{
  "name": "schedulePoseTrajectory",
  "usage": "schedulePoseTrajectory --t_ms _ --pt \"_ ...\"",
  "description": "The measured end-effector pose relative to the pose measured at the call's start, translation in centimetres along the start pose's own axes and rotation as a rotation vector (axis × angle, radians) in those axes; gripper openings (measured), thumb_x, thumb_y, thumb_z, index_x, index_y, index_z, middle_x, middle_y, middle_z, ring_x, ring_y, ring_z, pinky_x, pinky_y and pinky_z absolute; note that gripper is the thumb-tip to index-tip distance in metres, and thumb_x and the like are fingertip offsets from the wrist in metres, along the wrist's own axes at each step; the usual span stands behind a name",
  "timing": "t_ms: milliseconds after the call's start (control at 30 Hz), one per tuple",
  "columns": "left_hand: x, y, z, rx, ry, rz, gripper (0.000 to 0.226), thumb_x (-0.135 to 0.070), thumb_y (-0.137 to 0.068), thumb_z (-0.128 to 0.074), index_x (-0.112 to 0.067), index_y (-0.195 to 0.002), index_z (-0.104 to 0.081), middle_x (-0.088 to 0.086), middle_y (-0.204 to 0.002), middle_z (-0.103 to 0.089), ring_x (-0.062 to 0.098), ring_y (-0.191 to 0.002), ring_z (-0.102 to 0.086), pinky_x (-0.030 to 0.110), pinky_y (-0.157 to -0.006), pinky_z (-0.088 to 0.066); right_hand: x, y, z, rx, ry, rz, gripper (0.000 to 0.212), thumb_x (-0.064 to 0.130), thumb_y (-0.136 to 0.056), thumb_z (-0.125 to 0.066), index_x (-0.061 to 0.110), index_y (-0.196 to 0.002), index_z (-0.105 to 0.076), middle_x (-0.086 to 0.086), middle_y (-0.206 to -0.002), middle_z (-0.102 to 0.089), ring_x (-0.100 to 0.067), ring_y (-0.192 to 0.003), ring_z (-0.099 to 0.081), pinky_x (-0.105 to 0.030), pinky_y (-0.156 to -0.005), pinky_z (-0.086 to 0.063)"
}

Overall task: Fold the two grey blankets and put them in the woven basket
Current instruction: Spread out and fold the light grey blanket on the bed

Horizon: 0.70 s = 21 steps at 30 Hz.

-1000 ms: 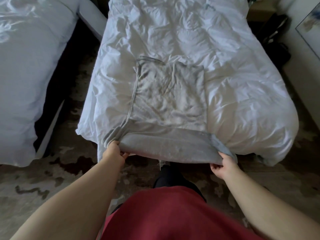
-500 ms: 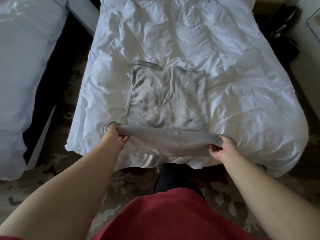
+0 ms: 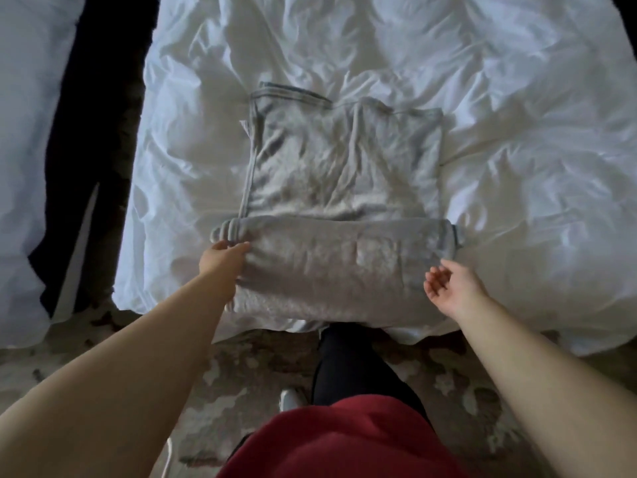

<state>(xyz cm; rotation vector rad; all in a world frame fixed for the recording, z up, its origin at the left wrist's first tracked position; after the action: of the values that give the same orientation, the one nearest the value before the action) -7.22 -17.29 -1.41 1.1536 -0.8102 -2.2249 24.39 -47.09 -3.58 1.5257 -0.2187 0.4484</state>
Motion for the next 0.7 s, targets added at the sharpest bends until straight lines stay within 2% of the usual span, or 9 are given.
schedulePoseTrajectory --t_ms 133,200,267,333,367,433,533,633,700 --pt "-1.7 -2.0 -1.4 -0.012 -0.169 -0.089 0.042 -0.036 -0.079 -0.072 -0.009 -0.111 -0.066 0.012 -0.093 -0.066 0.017 -0.062 -0.053 0.024 -0.049 -0.040 1.2 -1.6 0.1 -0.025 0.079 0.011 0.025 0.024 -0.096 -0.051 0.016 -0.073 -0.050 0.003 -0.070 -0.050 -0.010 -0.063 -0.051 -0.024 -0.061 -0.042" --pt "-2.7 -2.9 -2.2 -0.020 -0.168 -0.082 0.042 -0.032 -0.074 -0.073 -0.007 -0.107 -0.066 0.017 -0.094 -0.068 0.020 -0.064 -0.059 0.027 -0.052 -0.049 2.7 -2.4 -0.3 -0.034 0.090 0.021 0.023 0.024 -0.096 -0.052 0.015 -0.074 -0.051 0.003 -0.071 -0.050 -0.010 -0.064 -0.052 -0.023 -0.060 -0.042" --pt "-4.2 -3.8 -3.0 -0.034 -0.166 -0.067 0.055 -0.033 -0.072 -0.072 -0.013 -0.121 -0.060 0.014 -0.112 -0.066 0.030 -0.087 -0.067 0.042 -0.075 -0.059 4.8 -3.2 -1.1 -0.047 0.098 0.043 0.022 0.024 -0.096 -0.052 0.015 -0.076 -0.052 0.003 -0.072 -0.050 -0.010 -0.065 -0.052 -0.023 -0.060 -0.043" --pt "-6.4 -4.8 -3.7 -0.069 -0.257 -0.098 0.068 -0.039 -0.075 -0.071 -0.018 -0.135 -0.048 0.011 -0.127 -0.058 0.031 -0.108 -0.061 0.042 -0.094 -0.051 7.2 -4.0 -2.3 -0.062 0.119 0.074 0.021 0.023 -0.095 -0.053 0.016 -0.076 -0.052 0.003 -0.071 -0.049 -0.009 -0.065 -0.051 -0.023 -0.060 -0.043" --pt "-7.6 -5.4 -4.2 -0.080 -0.296 -0.123 0.070 -0.041 -0.076 -0.070 -0.019 -0.138 -0.045 0.011 -0.129 -0.058 0.031 -0.111 -0.059 0.042 -0.097 -0.049 8.5 -4.4 -3.0 -0.069 0.134 0.092 0.020 0.023 -0.095 -0.053 0.018 -0.076 -0.052 0.003 -0.070 -0.049 -0.009 -0.064 -0.051 -0.023 -0.060 -0.043" --pt "-9.9 -6.8 -5.5 -0.077 -0.314 -0.151 0.070 -0.039 -0.078 -0.071 -0.018 -0.138 -0.044 0.011 -0.123 -0.062 0.029 -0.104 -0.062 0.039 -0.094 -0.051 11.1 -5.5 -4.7 -0.077 0.162 0.121 0.019 0.020 -0.095 -0.053 0.020 -0.076 -0.052 0.003 -0.070 -0.049 -0.010 -0.063 -0.051 -0.024 -0.060 -0.043" --pt "-13.0 -9.1 -7.4 -0.077 -0.287 -0.165 0.068 -0.035 -0.079 -0.072 -0.018 -0.138 -0.044 0.005 -0.108 -0.066 0.020 -0.077 -0.063 0.027 -0.072 -0.051 14.6 -7.5 -7.7 -0.073 0.196 0.151 0.019 0.018 -0.095 -0.053 0.017 -0.076 -0.051 0.000 -0.069 -0.048 -0.012 -0.061 -0.050 -0.024 -0.058 -0.045" --pt "-15.7 -12.0 -9.6 -0.013 -0.218 -0.147 0.071 -0.038 -0.079 -0.071 -0.016 -0.141 -0.042 0.008 -0.113 -0.066 0.024 -0.086 -0.067 0.032 -0.073 -0.055 17.6 -9.6 -11.0 -0.059 0.266 0.177 0.014 0.019 -0.094 -0.055 0.014 -0.081 -0.053 -0.001 -0.073 -0.049 -0.012 -0.061 -0.052 -0.024 -0.056 -0.048" --pt "-17.1 -13.6 -10.7 0.010 -0.164 -0.123 0.071 -0.041 -0.079 -0.072 -0.014 -0.139 -0.044 0.011 -0.113 -0.066 0.023 -0.083 -0.067 0.029 -0.063 -0.054 19.0 -11.0 -13.1 -0.029 0.300 0.169 0.010 0.021 -0.094 -0.056 0.013 -0.088 -0.055 -0.002 -0.079 -0.052 -0.012 -0.063 -0.054 -0.024 -0.055 -0.049"
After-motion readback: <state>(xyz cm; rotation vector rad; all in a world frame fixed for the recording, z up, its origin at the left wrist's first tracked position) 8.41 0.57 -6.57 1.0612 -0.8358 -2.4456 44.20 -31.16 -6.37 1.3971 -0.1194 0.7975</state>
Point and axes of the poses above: each hand's wrist, its own y-axis away from the middle knuckle, its own z-axis out of the back of the hand, x = y × z, the point moved 8 cm from there along -y, towards the middle knuckle
